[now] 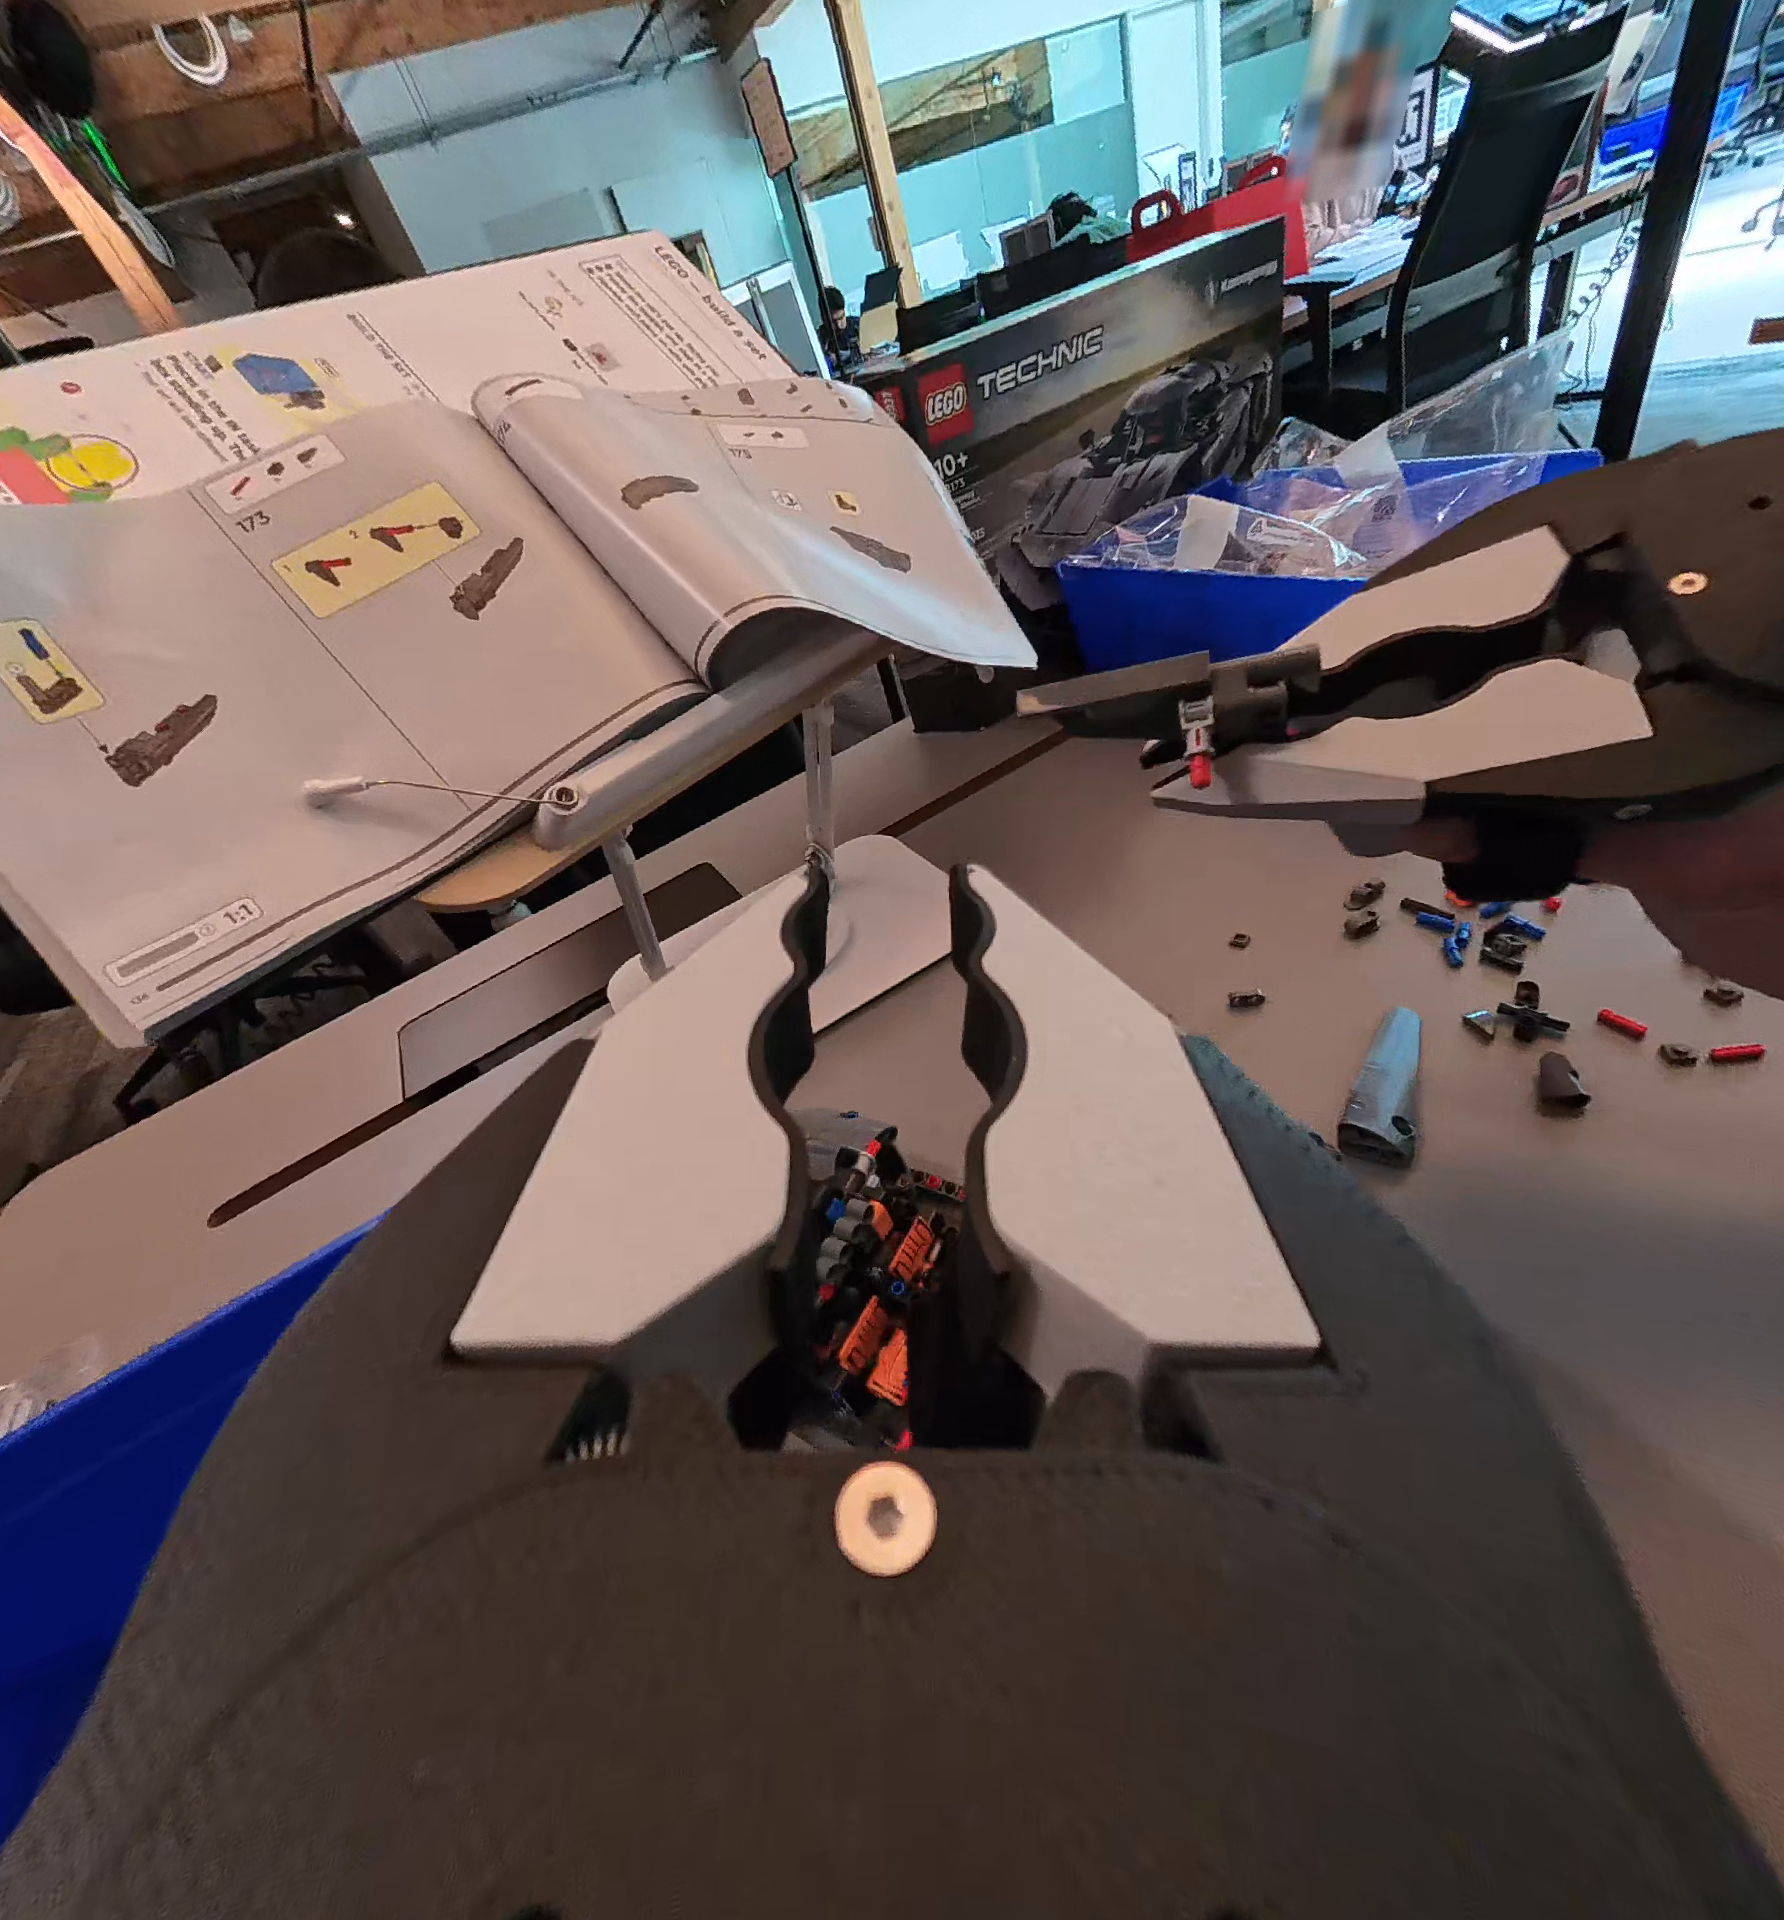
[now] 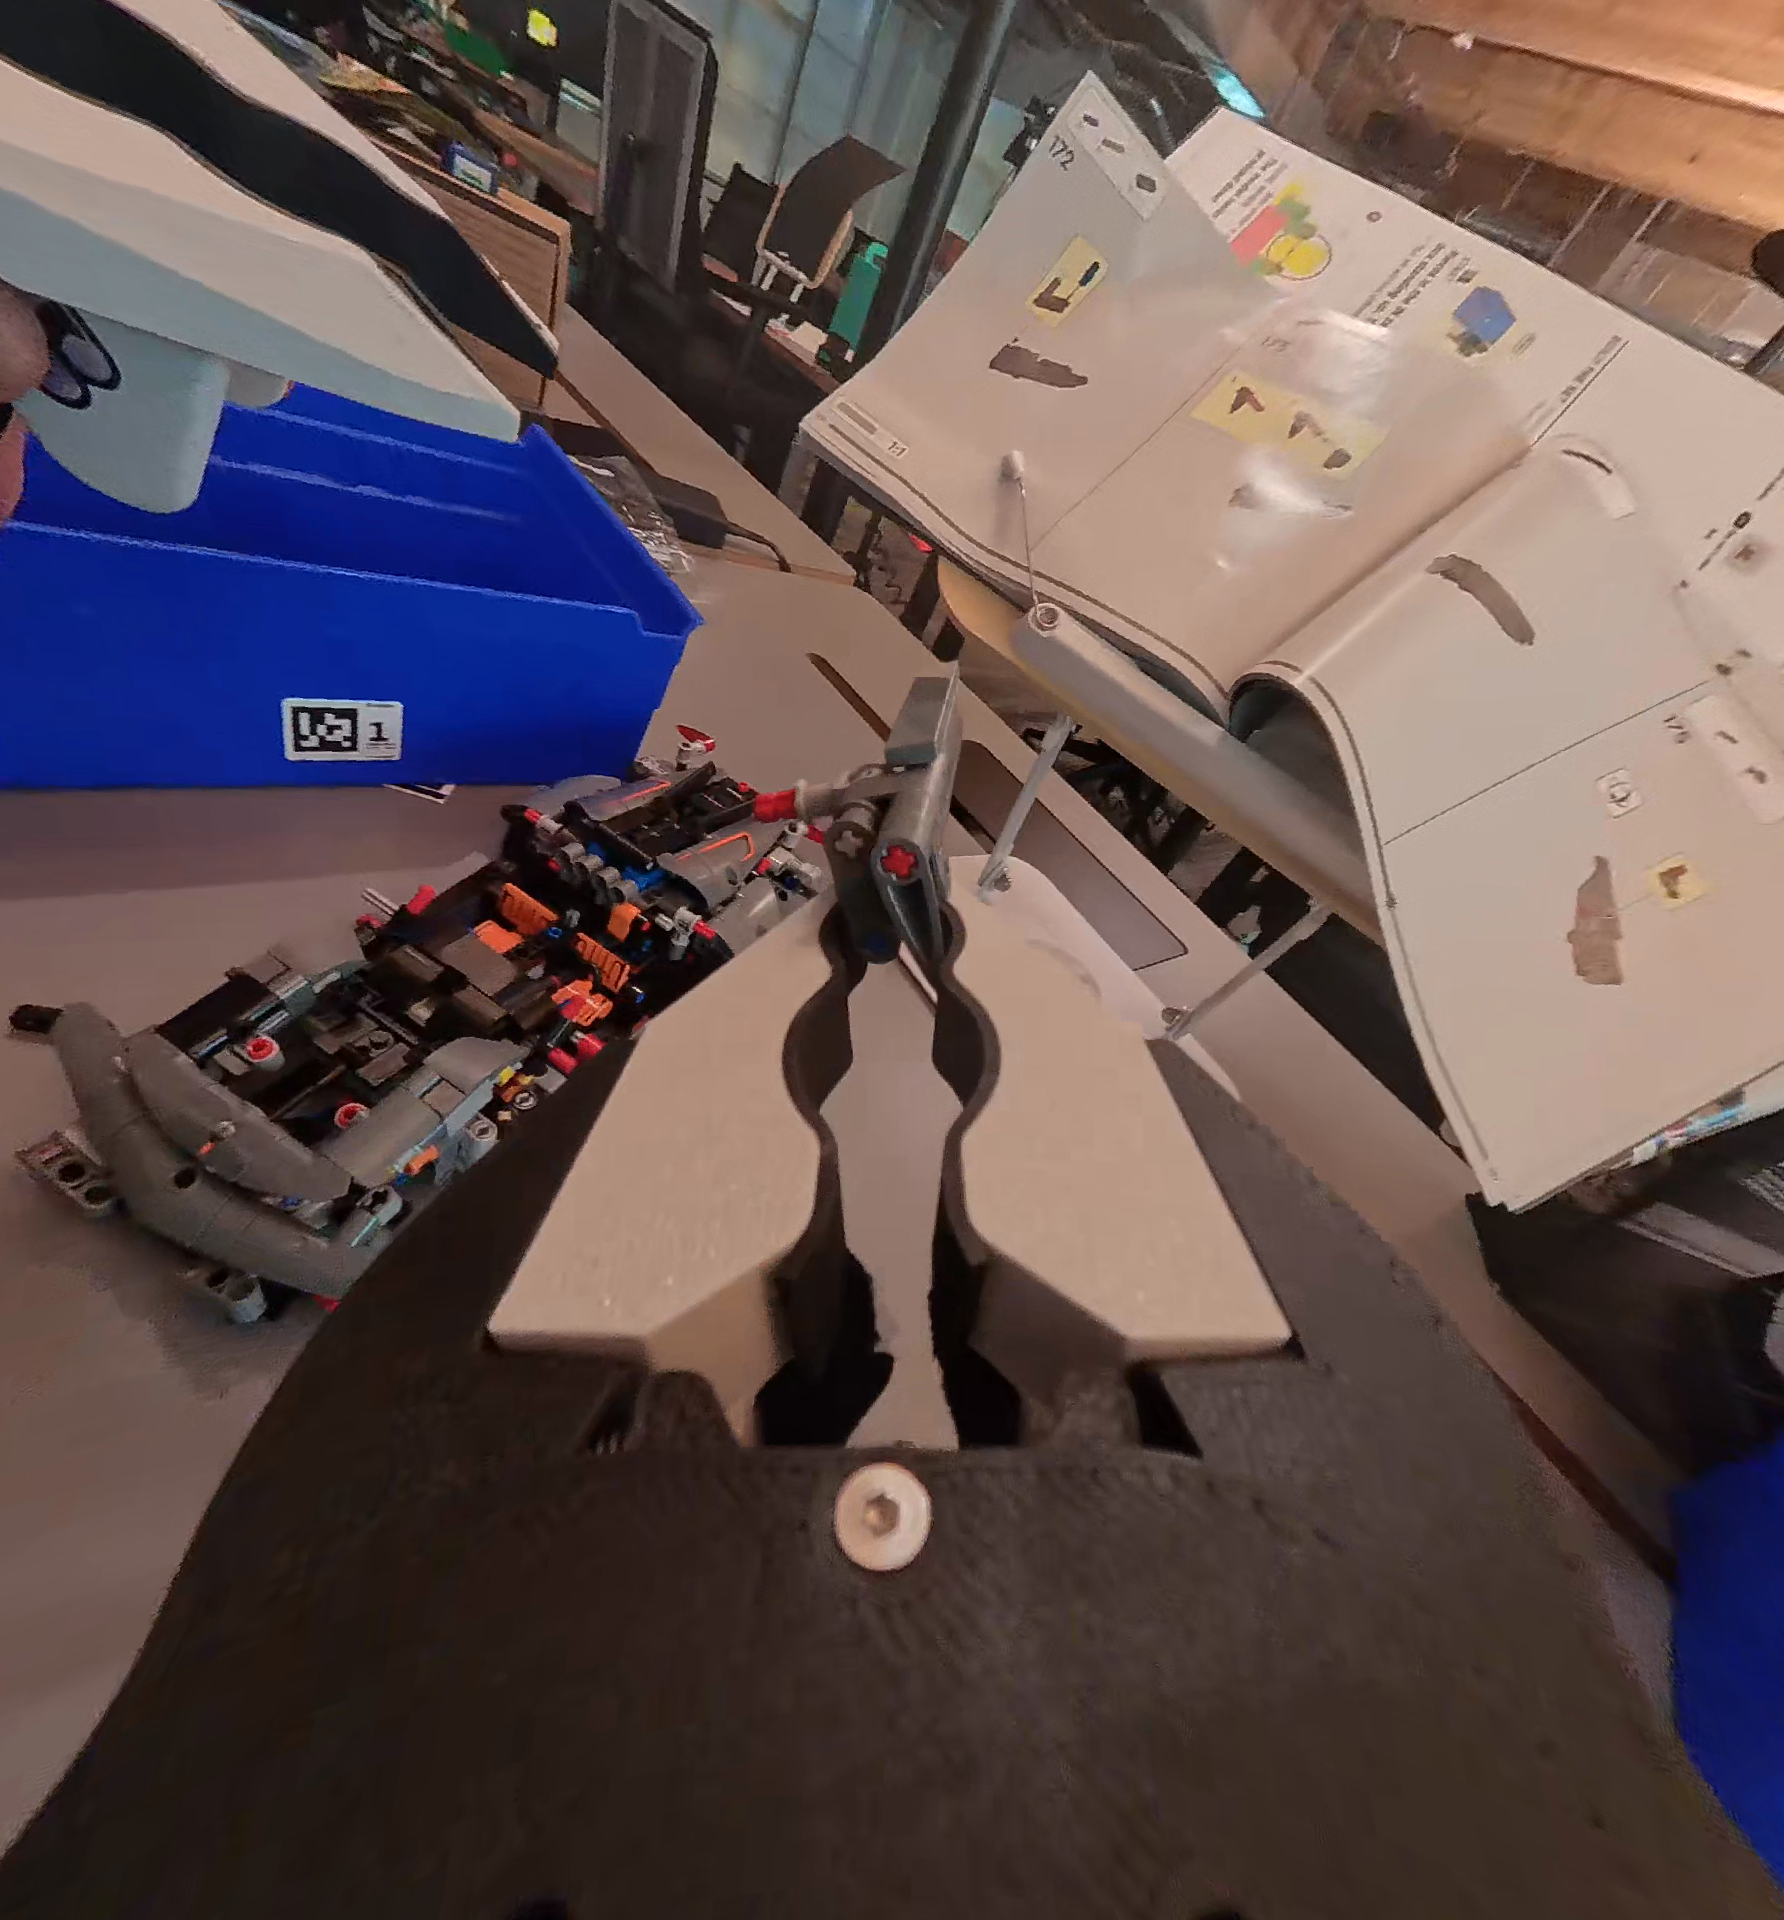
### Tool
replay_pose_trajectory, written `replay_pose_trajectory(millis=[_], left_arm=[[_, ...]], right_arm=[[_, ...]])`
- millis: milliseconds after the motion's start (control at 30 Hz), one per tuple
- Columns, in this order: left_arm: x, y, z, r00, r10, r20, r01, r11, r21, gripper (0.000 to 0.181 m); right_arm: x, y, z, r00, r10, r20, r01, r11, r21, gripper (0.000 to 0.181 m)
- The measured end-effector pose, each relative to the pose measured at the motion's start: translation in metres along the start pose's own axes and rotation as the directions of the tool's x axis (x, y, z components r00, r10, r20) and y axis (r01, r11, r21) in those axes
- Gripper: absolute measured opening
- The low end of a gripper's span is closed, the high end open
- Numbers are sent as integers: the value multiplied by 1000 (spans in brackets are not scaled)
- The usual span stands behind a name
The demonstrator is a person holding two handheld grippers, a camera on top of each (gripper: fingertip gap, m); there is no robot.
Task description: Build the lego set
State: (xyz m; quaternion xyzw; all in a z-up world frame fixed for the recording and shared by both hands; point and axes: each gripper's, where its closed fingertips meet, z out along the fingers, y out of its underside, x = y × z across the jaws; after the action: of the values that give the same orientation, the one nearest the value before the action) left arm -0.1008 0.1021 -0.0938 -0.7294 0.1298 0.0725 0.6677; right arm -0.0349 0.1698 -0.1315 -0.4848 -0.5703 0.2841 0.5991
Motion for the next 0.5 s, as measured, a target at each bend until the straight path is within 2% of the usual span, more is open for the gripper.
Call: replay_pose_trajectory(millis=[133,200,367,500], left_arm=[[2,2,8,1000,6,-10,-6,1000,-19,21],[6,4,12,999,-7,-32,6,1000,-26,21],[37,12,32,987,-54,-154,47,997,-54,27],[63,18,48,969,-55,-242,37,996,-76,28]], right_arm=[[5,1,-2,1000,2,-25,-2,1000,18,7],[9,0,-3,996,-48,-73,49,999,12,7],[5,-1,-2,973,-186,-135,185,983,-18,7],[-1,-5,-1,968,-211,-133,212,977,-3,7]])
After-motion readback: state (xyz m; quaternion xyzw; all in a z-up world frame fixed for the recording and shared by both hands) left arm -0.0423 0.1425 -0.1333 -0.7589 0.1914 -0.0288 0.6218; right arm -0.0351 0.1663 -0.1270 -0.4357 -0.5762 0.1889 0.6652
